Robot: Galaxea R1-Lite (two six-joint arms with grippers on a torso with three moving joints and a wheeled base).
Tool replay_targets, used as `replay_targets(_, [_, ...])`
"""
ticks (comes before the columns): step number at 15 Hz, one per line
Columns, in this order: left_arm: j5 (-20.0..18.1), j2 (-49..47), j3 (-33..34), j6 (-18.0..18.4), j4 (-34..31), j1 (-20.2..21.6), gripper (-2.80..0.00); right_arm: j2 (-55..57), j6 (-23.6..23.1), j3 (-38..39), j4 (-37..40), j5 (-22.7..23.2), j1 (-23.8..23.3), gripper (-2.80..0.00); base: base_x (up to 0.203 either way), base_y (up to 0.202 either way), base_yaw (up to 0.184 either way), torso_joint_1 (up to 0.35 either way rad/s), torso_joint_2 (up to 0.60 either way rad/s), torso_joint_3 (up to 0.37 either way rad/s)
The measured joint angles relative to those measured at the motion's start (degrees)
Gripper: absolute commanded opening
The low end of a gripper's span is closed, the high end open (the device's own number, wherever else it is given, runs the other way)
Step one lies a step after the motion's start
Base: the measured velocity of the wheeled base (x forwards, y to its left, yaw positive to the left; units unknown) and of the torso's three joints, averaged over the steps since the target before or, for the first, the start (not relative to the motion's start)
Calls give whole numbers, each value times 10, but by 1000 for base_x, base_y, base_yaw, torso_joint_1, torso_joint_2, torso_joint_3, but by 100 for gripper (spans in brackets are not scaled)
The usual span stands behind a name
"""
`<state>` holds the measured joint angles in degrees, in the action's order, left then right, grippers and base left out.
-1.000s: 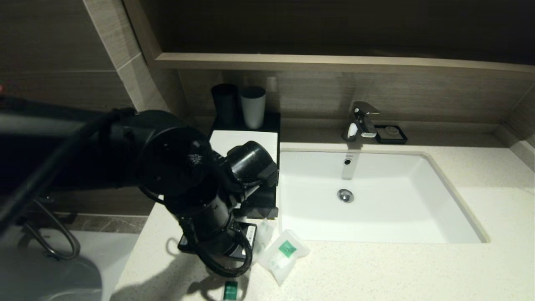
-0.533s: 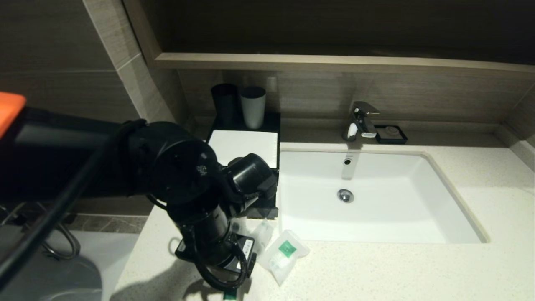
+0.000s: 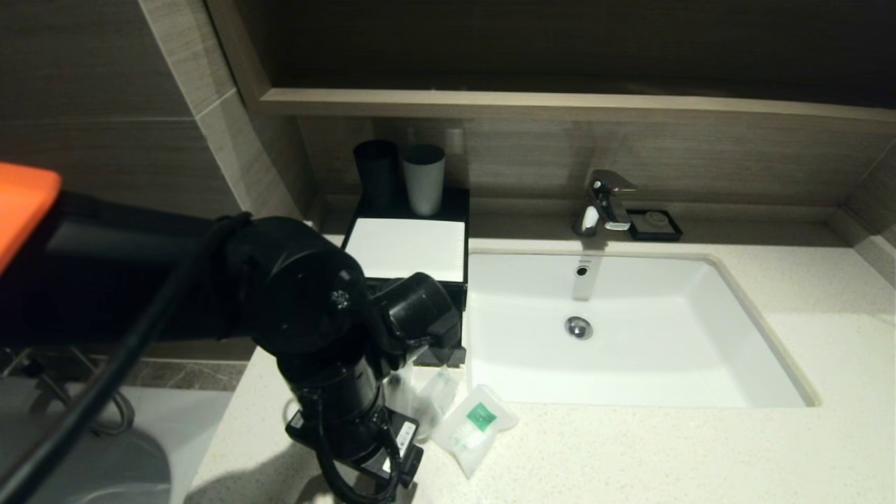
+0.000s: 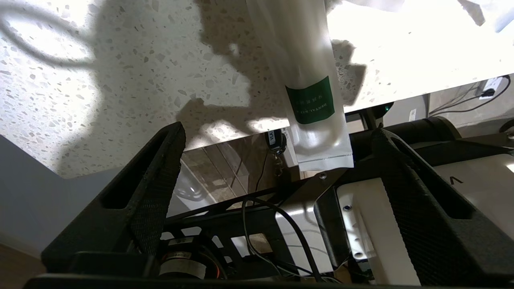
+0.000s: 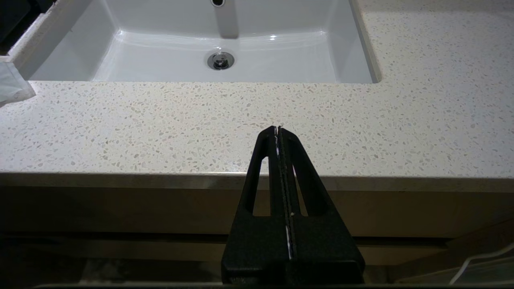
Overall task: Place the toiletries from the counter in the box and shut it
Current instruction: Pick up the bathroom toiletry
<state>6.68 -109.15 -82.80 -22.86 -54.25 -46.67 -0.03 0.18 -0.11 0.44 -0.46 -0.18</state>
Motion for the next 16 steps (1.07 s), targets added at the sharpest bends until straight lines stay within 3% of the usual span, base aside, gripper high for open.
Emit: replay_targets(16, [1, -29, 0, 26, 6, -1, 0, 0, 0, 0, 0, 0, 0, -280, 0, 0, 0, 0, 0, 0])
